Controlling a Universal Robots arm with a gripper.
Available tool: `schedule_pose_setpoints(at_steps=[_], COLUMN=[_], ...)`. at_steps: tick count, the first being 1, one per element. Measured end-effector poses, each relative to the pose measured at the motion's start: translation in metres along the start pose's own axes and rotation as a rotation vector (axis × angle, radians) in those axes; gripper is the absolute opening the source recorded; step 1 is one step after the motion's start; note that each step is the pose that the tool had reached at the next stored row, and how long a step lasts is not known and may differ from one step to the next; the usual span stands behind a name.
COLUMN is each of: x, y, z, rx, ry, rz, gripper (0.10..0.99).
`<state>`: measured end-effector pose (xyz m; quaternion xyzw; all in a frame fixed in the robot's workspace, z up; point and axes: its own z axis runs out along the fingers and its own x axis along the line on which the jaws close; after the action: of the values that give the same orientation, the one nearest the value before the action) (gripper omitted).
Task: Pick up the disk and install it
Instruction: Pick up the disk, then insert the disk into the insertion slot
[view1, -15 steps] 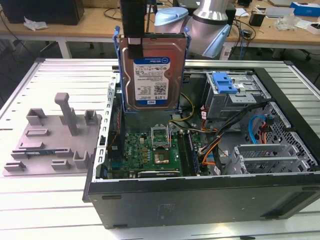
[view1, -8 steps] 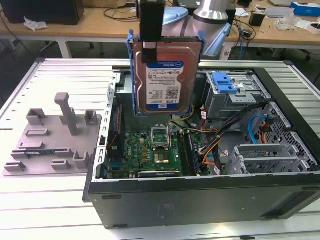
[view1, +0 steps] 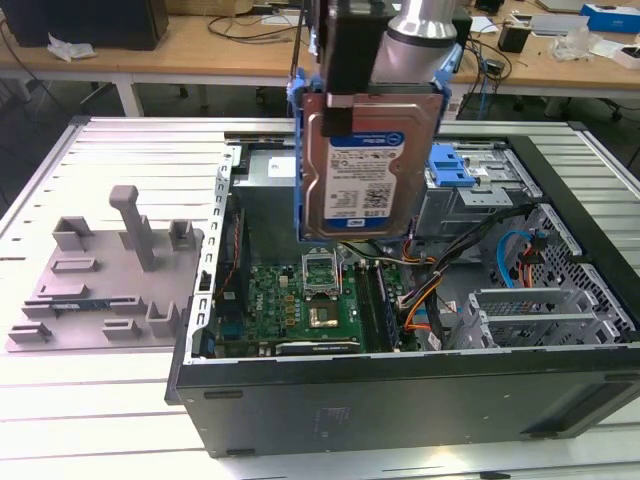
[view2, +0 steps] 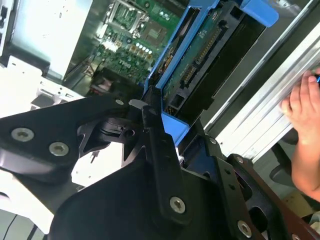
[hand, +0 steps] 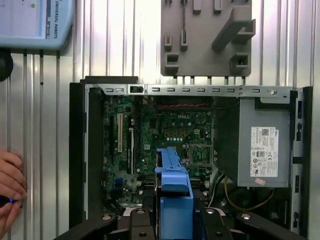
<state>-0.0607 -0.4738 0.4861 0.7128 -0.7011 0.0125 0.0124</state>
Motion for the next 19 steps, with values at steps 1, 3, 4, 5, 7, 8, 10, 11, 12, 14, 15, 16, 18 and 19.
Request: schedule_pose_setpoints(at_steps=[1, 3, 4, 5, 7, 8, 10, 11, 12, 14, 15, 16, 18, 19], x=[0.0012, 0.0040, 0.0054, 0.0064, 0.0097, 0.0104, 0.0105, 0.0106, 0.0106, 0.0110, 0.0111, 0.0111, 0.0112, 0.0112], y=[-0.0029, -0.0096, -0.0129, -0.0152, -0.0231, -0.0244, -0.0245, -0.0245, -0.0245, -0.0245, -0.0245, -0.0245, -0.0245, -0.0245], z=[0.0001, 0.0003, 0.0004, 0.0005, 0.0007, 0.0007, 0.0007, 0.0007, 0.0007, 0.0007, 0.0007, 0.0007, 0.0007, 0.0007], rx=[0.000, 0.000, 0.000, 0.000, 0.000, 0.000, 0.000, 0.000, 0.000, 0.000, 0.000, 0.000, 0.000, 0.000], ry=[0.0000, 0.0000, -0.0001, -0.0001, 0.0000, 0.0000, -0.0001, 0.0000, 0.0000, 0.0000, 0.0000, 0.0000, 0.0000, 0.0000], rz=[0.000, 0.000, 0.000, 0.000, 0.000, 0.000, 0.000, 0.000, 0.000, 0.001, 0.001, 0.001, 0.001, 0.001], gripper=[0.365, 0.365, 0.365, 0.365, 0.365, 0.365, 0.365, 0.365, 0.365, 0.365, 0.365, 0.365, 0.365, 0.365])
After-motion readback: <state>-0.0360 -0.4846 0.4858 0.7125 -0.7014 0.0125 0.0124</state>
